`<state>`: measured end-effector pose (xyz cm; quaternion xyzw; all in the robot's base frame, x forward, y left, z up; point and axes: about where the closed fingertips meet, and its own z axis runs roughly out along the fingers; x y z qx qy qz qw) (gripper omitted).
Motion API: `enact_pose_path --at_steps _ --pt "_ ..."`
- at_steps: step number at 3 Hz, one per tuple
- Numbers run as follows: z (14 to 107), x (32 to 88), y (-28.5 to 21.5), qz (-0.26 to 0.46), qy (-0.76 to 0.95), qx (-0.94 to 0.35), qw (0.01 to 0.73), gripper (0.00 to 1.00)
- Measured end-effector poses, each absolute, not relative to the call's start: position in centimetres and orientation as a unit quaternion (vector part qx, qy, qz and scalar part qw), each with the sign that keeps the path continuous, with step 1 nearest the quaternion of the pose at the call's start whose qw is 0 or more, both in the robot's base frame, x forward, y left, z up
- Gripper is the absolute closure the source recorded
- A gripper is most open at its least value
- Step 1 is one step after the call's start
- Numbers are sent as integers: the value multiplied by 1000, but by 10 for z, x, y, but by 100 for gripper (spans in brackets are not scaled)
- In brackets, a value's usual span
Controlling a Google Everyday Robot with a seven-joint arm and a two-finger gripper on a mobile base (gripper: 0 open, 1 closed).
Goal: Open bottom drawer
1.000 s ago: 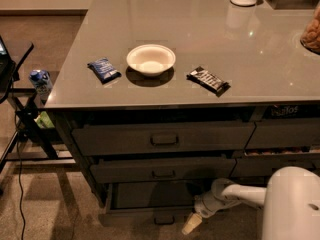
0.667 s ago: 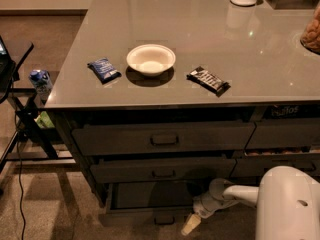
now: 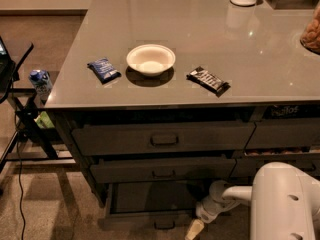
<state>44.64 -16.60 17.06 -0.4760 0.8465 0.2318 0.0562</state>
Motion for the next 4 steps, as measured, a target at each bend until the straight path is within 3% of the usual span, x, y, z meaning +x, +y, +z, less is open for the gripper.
enact_pose_path --at_steps 1,2,4 --pt "173 433 -172 232 849 -473 43 0" --pt "213 382 -196 243 849 -469 31 0" --pt "200 396 -185 245 844 -477 32 0"
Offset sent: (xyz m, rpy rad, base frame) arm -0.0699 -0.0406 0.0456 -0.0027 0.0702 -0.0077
